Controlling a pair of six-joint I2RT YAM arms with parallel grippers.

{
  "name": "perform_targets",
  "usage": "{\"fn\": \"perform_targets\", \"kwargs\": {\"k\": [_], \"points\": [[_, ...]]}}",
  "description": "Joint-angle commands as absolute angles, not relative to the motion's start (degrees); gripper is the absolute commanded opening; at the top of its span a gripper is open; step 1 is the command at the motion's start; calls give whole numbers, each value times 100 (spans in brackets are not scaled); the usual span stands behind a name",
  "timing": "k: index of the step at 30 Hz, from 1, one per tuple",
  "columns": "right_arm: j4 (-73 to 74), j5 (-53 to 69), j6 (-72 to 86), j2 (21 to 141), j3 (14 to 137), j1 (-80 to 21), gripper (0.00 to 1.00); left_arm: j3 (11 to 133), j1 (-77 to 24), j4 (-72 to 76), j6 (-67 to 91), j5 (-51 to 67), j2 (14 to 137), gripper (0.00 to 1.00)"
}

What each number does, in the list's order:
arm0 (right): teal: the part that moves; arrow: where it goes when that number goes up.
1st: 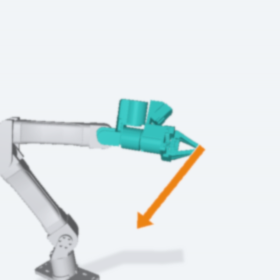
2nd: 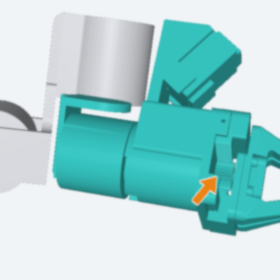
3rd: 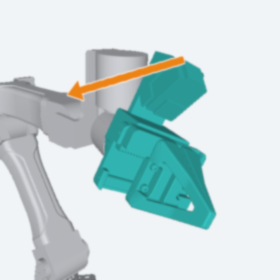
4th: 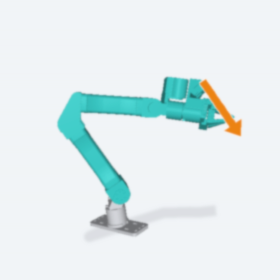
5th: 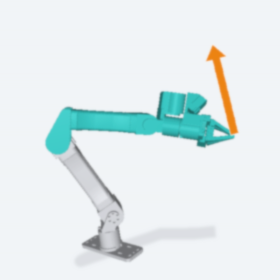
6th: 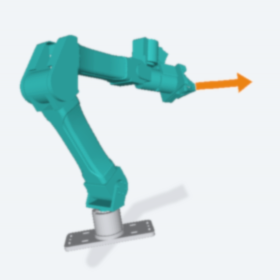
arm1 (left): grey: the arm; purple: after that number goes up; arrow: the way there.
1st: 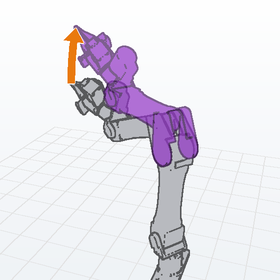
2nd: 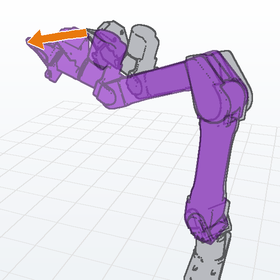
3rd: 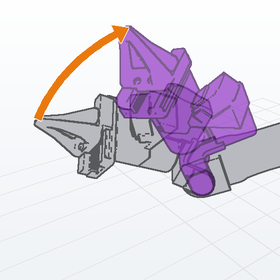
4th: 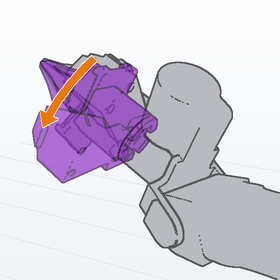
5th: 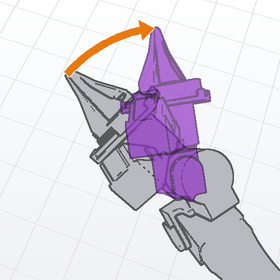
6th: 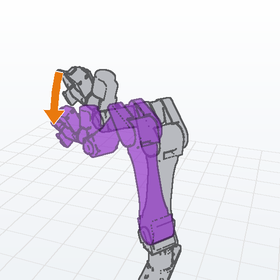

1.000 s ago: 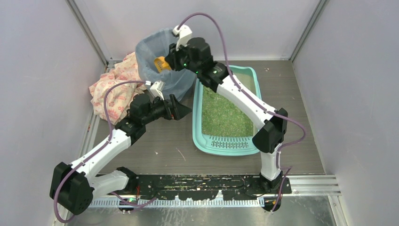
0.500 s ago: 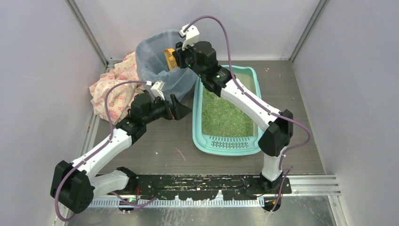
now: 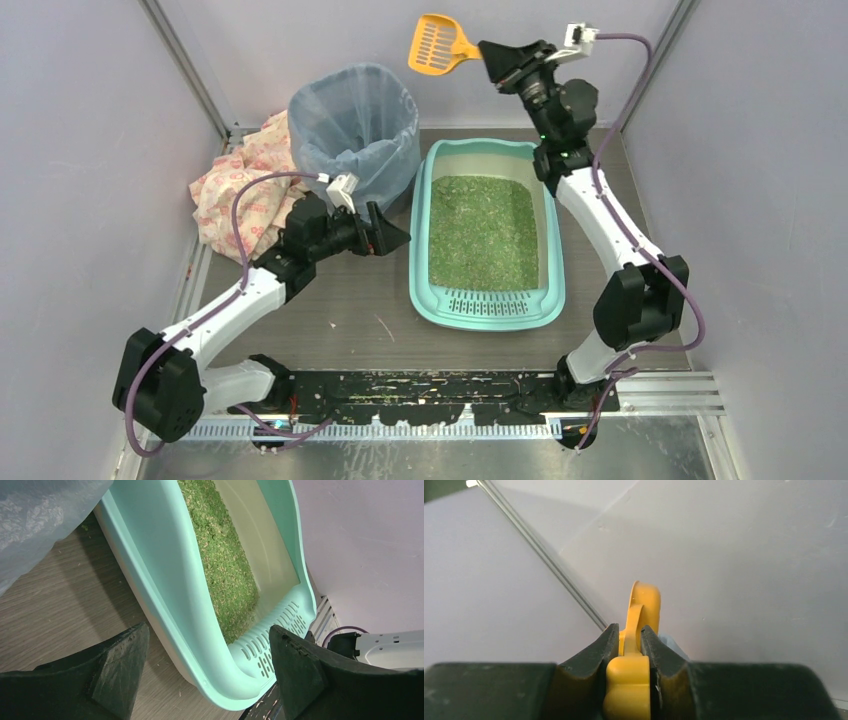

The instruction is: Clean the litter box

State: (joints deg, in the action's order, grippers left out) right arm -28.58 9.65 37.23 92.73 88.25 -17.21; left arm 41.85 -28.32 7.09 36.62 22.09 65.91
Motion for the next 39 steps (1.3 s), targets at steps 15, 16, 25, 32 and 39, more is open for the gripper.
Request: {"fn": "perform_targets", "kwargs": {"k": [15, 16, 25, 32, 39], "points": [[-1622, 1708, 3862, 6576, 5327, -176, 1, 4192, -2795, 1205, 3586, 2465, 6864, 89], [-1404, 1691, 3723, 6521, 5322, -179, 1, 4192, -2795, 1237, 3598, 2469, 6906, 89], [-336, 1371, 3054, 6704, 5161, -202, 1, 4216, -2796, 1247, 3607, 2461, 7006, 89], [-481, 1148, 3152, 7650, 5252, -474, 1, 4241, -2795, 1226, 3611, 2455, 6947, 89], [-955, 958, 3370, 8356, 5325, -598, 1, 4174, -2795, 955, 3306, 2373, 6646, 94]]}}
